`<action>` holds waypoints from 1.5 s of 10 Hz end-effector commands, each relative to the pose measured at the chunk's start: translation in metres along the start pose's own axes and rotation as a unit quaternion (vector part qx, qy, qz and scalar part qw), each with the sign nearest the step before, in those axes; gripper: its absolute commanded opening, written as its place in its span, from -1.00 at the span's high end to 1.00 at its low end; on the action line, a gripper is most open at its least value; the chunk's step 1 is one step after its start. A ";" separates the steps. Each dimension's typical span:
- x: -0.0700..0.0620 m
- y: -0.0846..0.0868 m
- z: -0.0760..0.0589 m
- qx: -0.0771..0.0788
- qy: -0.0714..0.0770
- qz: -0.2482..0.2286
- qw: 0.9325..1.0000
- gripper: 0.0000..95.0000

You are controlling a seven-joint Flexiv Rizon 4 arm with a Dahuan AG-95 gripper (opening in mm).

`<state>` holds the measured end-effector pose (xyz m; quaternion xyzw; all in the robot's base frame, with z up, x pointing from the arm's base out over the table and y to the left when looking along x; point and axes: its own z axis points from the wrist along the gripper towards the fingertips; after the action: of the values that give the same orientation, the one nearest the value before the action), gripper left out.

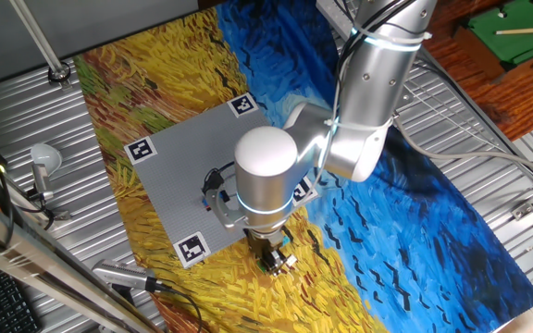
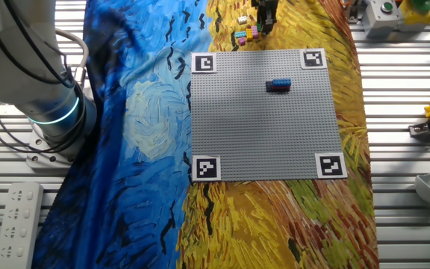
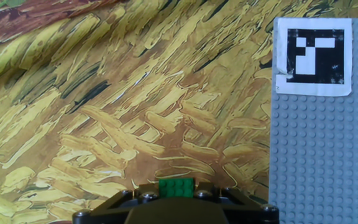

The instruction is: Stack small Lego blocks one on top of the other

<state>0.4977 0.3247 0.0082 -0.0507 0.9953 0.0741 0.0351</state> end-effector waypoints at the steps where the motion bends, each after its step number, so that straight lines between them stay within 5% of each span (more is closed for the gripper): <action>1: -0.001 0.002 0.001 -0.006 -0.002 0.001 1.000 0.20; 6: -0.003 0.003 0.001 -0.001 0.005 -0.002 1.000 0.20; 7: -0.003 0.003 0.001 -0.001 0.005 -0.001 1.000 0.60; 15: -0.006 0.004 -0.005 0.004 0.008 -0.007 1.000 0.60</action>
<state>0.5041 0.3285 0.0134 -0.0590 0.9956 0.0680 0.0266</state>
